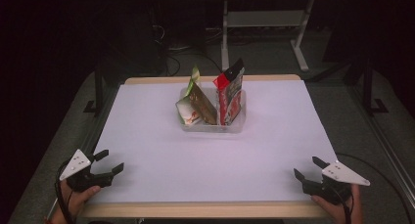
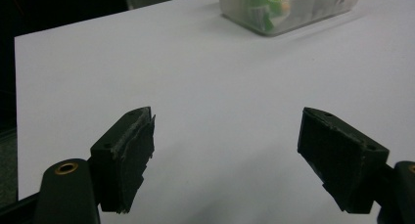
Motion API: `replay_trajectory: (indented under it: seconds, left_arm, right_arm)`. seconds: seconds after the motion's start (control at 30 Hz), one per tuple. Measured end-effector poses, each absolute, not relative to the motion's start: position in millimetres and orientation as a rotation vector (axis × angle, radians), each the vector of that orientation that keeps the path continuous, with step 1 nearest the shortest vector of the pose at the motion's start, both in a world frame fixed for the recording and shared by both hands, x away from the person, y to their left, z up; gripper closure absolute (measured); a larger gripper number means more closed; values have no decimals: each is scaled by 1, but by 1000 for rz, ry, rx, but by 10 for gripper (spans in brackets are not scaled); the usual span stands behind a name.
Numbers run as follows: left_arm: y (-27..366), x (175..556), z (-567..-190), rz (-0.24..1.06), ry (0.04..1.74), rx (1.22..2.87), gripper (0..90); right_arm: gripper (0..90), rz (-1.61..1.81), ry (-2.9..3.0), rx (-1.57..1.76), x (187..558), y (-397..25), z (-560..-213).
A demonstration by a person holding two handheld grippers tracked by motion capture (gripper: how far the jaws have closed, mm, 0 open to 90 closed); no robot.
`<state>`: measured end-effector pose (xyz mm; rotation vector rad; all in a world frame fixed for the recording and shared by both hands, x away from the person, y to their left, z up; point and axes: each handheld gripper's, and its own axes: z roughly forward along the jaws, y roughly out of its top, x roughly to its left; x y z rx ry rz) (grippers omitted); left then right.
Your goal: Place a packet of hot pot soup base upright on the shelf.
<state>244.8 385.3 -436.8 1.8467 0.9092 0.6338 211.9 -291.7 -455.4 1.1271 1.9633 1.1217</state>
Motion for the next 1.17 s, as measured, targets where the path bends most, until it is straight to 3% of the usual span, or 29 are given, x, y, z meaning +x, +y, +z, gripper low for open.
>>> replay_trajectory:
  seconds: [0.9, 1.17]
  left_arm:
    - [374, 243, -437, 652, 877, 1899, 202]
    - [370, 244, -436, 661, 871, 1919, 201]
  right_arm:
    - [233, 1100, 2000, 1073, 212, -281, -455]
    - [181, 1106, 1960, 1132, 213, -285, -455]
